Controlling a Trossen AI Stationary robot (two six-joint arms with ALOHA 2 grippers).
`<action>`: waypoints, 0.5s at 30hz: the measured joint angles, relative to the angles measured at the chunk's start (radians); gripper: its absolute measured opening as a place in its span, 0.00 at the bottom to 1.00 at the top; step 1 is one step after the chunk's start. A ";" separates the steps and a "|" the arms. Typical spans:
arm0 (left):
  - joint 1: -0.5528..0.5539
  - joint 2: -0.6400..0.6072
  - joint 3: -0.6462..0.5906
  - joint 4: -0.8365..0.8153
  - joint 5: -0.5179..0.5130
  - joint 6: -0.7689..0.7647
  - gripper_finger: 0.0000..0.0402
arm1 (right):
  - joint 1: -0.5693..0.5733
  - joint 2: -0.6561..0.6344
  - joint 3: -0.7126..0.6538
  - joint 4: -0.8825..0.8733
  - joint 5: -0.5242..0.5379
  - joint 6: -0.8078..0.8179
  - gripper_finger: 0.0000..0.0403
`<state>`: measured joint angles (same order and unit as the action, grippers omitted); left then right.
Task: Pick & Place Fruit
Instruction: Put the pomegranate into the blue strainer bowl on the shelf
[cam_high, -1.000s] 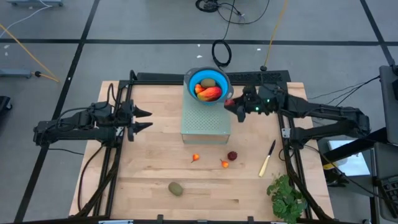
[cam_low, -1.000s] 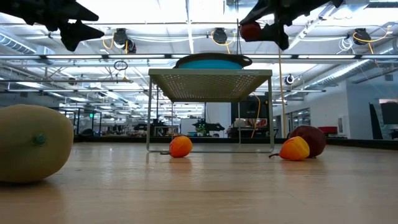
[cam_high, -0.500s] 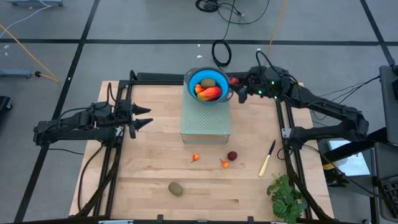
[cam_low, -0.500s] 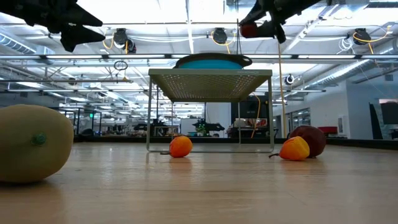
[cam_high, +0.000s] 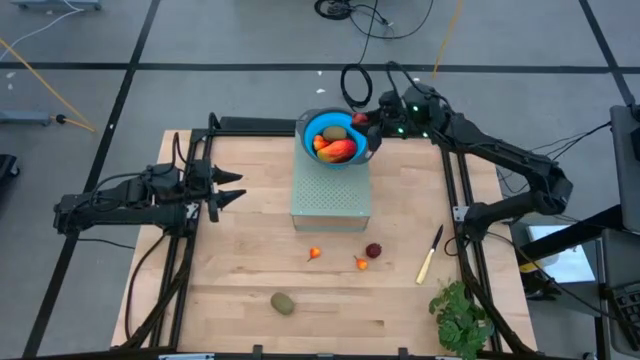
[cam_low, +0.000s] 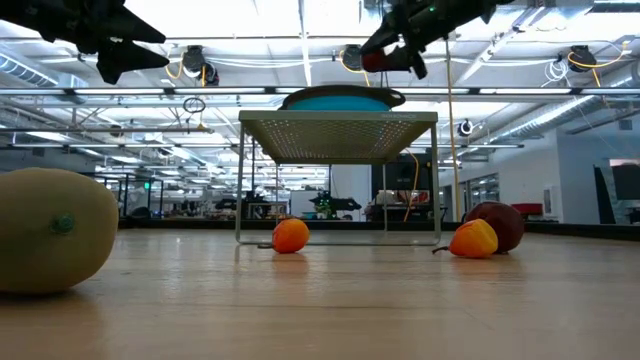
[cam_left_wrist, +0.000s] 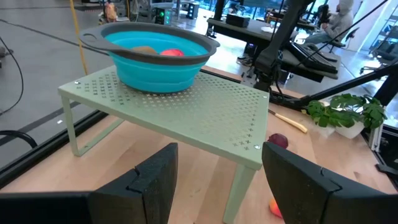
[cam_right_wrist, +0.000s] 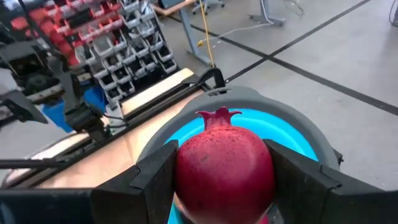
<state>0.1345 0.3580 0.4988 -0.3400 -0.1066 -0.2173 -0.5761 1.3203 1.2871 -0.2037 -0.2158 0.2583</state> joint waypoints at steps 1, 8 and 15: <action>0.000 0.000 0.000 0.000 0.000 0.000 0.58 | -0.003 0.016 0.014 -0.006 -0.006 -0.010 0.53; 0.000 0.000 0.000 0.000 0.000 -0.003 0.58 | -0.007 0.111 0.088 -0.019 -0.025 -0.065 0.53; 0.000 0.000 0.000 0.000 0.000 -0.009 0.58 | -0.007 0.187 0.106 -0.030 -0.025 -0.092 0.53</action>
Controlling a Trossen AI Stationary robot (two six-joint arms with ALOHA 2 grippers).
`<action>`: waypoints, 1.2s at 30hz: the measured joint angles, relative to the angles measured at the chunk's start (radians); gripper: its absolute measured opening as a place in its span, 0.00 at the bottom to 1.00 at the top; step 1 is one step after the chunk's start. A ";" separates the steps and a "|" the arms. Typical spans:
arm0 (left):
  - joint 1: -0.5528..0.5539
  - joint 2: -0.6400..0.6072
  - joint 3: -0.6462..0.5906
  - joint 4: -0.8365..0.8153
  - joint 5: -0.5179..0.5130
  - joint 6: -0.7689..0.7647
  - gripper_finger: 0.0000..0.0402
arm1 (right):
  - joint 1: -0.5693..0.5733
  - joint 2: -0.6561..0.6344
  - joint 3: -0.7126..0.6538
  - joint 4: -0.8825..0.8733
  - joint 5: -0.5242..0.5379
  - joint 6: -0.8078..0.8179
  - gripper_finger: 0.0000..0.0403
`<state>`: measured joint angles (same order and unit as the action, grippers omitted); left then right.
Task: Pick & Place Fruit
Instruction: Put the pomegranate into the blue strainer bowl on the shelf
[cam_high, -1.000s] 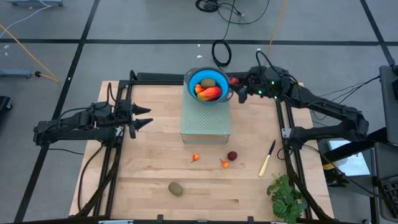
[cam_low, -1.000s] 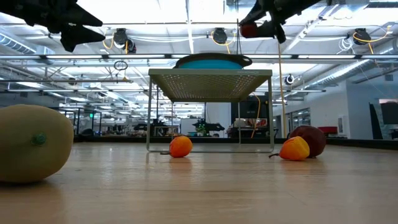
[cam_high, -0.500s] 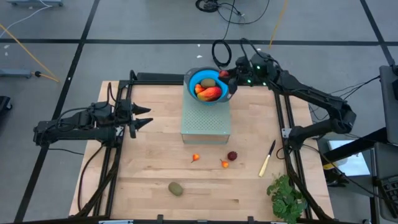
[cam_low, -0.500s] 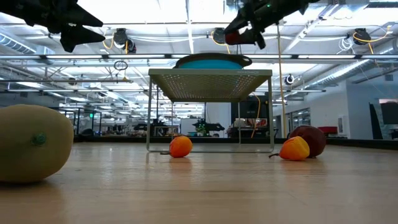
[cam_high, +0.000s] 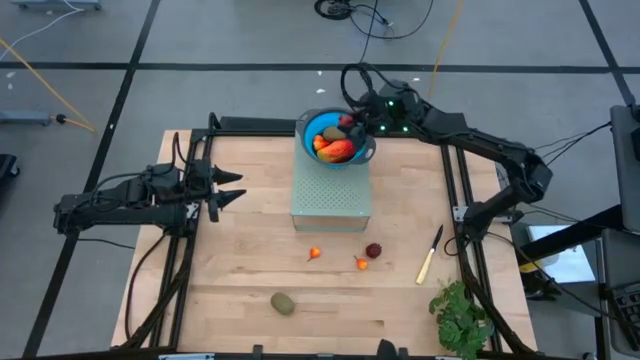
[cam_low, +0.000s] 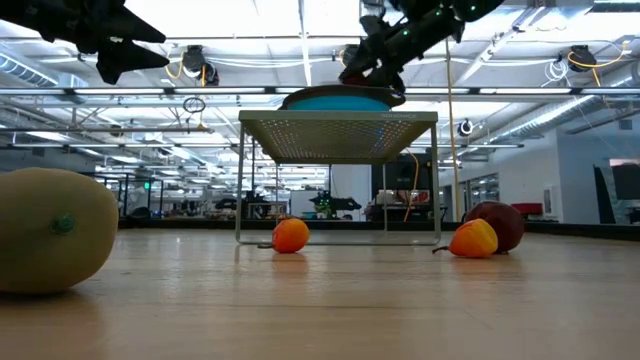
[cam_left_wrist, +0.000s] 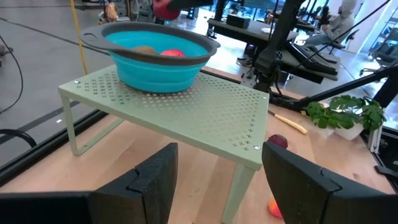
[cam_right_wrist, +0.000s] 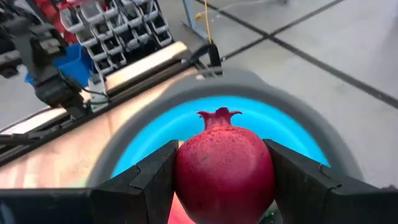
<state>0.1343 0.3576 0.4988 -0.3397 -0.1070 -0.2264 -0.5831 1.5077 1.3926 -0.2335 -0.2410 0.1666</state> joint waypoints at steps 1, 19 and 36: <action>0.000 0.000 0.000 0.000 0.000 -0.003 0.58 | 0.000 0.008 0.000 -0.003 0.000 0.000 0.53; 0.000 0.001 0.000 0.000 0.000 -0.019 0.58 | 0.043 0.028 0.000 -0.071 0.008 -0.072 0.53; 0.000 0.002 0.000 0.000 0.000 -0.023 0.58 | 0.061 0.028 0.000 -0.064 0.080 -0.186 0.53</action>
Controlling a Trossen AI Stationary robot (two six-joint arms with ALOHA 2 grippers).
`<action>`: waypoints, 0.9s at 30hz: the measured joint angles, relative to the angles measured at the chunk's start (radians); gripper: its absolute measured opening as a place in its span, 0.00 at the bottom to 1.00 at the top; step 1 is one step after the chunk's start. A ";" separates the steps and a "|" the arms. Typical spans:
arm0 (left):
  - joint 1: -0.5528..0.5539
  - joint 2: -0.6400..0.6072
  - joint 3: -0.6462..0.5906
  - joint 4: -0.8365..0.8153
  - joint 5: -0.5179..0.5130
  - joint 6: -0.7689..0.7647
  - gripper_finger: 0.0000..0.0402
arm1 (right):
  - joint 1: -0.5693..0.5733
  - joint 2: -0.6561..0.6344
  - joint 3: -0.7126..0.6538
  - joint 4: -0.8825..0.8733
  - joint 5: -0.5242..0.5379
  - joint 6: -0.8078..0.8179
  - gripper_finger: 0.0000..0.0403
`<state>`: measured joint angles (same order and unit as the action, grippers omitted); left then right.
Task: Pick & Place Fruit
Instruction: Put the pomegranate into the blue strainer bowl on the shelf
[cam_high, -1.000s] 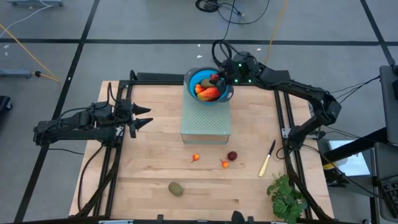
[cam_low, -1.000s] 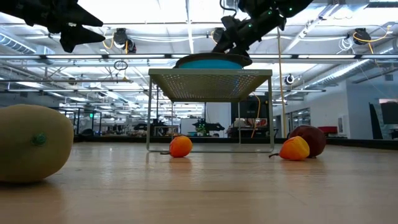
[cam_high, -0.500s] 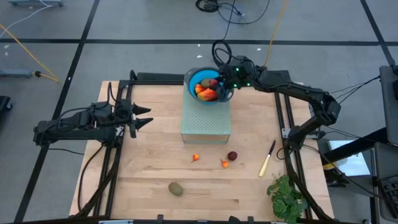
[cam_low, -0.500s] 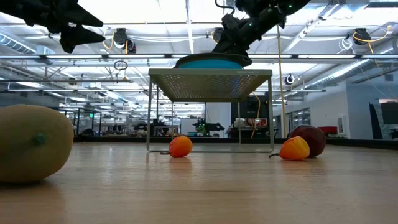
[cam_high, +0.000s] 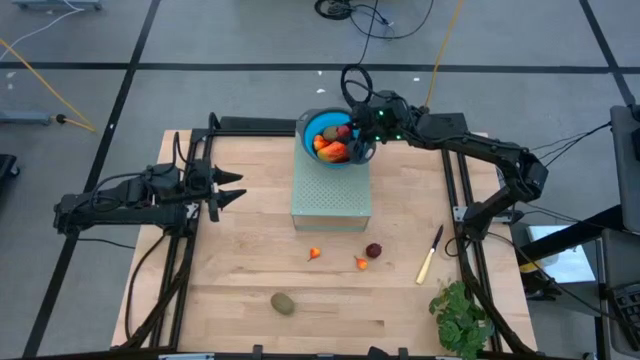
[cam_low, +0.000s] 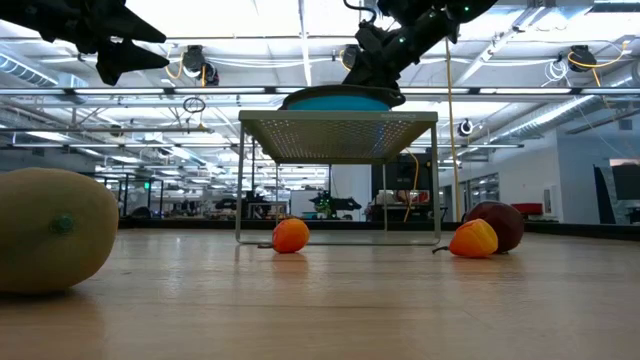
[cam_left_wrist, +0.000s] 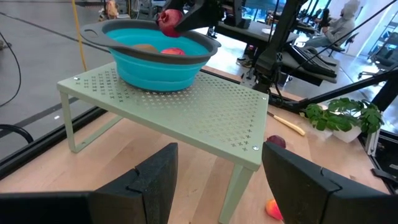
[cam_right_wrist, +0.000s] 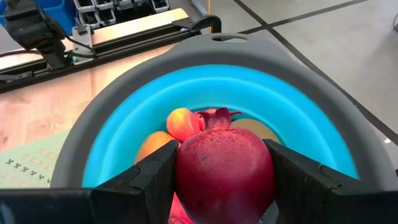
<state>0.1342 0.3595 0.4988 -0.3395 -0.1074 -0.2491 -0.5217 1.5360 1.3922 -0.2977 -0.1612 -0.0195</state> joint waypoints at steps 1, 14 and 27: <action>0.000 0.000 0.000 0.000 0.000 0.000 0.58 | 0.000 0.000 0.000 0.000 0.000 0.000 0.53; 0.000 0.000 0.000 0.000 0.000 0.001 0.58 | 0.000 0.040 -0.001 0.006 0.000 -0.022 0.53; 0.000 0.000 0.000 0.001 0.000 -0.007 0.58 | 0.006 0.047 0.000 0.028 0.003 -0.030 0.53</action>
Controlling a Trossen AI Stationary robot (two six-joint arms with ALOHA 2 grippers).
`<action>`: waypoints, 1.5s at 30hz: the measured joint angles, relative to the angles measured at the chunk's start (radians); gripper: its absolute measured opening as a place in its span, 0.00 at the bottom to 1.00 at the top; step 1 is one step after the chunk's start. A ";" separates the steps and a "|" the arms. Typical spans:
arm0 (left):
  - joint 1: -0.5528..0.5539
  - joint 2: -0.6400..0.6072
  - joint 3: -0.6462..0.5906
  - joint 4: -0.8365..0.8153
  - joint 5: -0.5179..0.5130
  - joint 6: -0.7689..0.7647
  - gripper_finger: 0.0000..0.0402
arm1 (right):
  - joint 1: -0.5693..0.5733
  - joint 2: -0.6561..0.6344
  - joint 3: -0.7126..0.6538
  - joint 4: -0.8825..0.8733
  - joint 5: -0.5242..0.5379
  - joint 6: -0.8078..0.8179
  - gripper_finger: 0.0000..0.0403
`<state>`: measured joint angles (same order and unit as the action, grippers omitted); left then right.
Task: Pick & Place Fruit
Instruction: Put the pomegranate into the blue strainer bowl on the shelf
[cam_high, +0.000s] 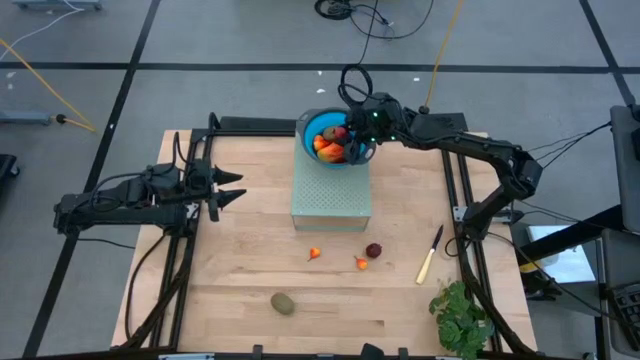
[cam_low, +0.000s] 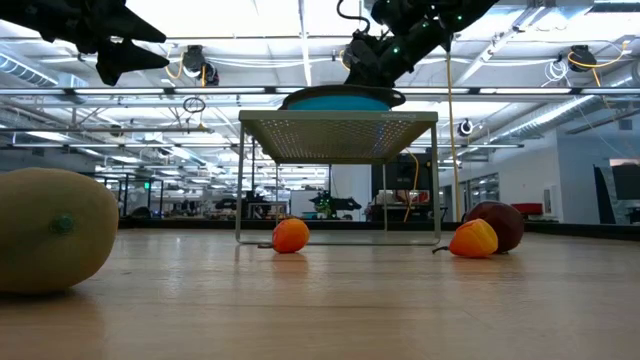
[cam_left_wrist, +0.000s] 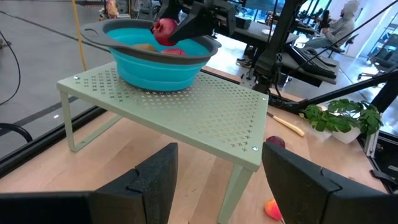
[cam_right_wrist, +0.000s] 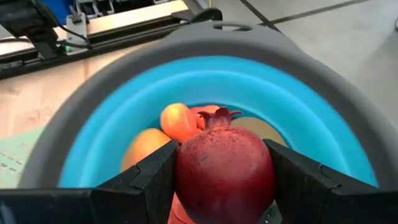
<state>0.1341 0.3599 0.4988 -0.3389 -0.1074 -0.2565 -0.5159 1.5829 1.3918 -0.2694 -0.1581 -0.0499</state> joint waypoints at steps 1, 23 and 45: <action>0.000 0.000 0.000 0.000 0.000 0.000 0.58 | 0.000 0.000 0.000 0.002 0.000 -0.002 0.53; 0.000 0.000 0.000 0.000 0.000 -0.016 0.58 | 0.000 0.000 0.000 -0.042 0.057 -0.052 0.62; 0.000 0.000 0.000 -0.001 0.002 -0.010 0.58 | 0.007 -0.080 0.000 -0.057 0.063 -0.093 0.71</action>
<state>0.1341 0.3599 0.4988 -0.3397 -0.1055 -0.2668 -0.5092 1.5032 1.3914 -0.3259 -0.0953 -0.1429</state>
